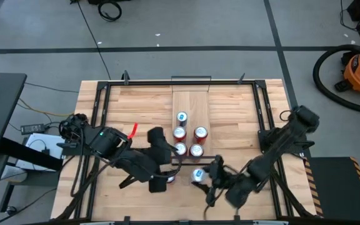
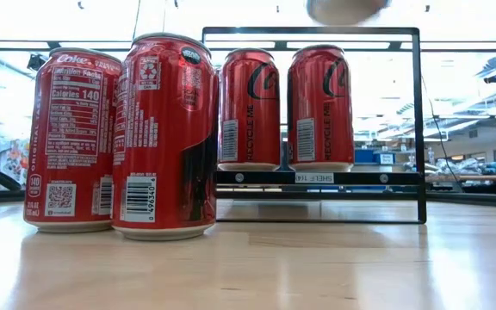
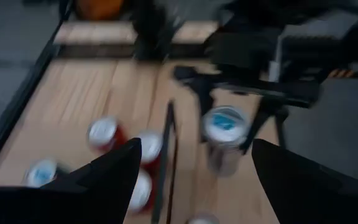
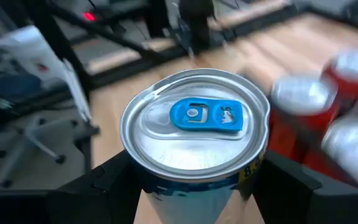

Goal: Place canned beverage on shelf
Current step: Put the blue soda can on the shelf aligned with the other blue soda can

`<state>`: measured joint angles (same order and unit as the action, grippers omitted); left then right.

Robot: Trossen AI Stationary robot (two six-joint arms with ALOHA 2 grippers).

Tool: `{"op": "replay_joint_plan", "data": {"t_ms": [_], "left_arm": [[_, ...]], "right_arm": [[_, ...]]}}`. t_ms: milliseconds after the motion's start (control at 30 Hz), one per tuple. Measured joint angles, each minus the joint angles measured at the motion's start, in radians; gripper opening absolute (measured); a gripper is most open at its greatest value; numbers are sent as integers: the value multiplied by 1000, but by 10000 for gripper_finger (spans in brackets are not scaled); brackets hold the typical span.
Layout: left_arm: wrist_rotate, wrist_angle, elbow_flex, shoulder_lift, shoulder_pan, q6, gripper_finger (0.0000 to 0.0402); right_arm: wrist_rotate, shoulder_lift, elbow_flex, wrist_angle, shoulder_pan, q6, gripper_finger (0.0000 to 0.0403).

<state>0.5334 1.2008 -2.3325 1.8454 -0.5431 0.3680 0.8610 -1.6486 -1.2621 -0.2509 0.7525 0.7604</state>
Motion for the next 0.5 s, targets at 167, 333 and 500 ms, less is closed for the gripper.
{"op": "replay_joint_plan", "data": {"t_ms": [167,333,500], "left_arm": [[1,-132,0,-6,13,-152,318],[-4,-146,0,-25,74,-275,318],[-98,-122,0,-54,167,-436,318]], "right_arm": [[-7,177,-1,-33,-22,-157,261],[-20,290,-1,-88,-129,-297,261],[-210,343,-1,-104,-324,-406,261]]}}
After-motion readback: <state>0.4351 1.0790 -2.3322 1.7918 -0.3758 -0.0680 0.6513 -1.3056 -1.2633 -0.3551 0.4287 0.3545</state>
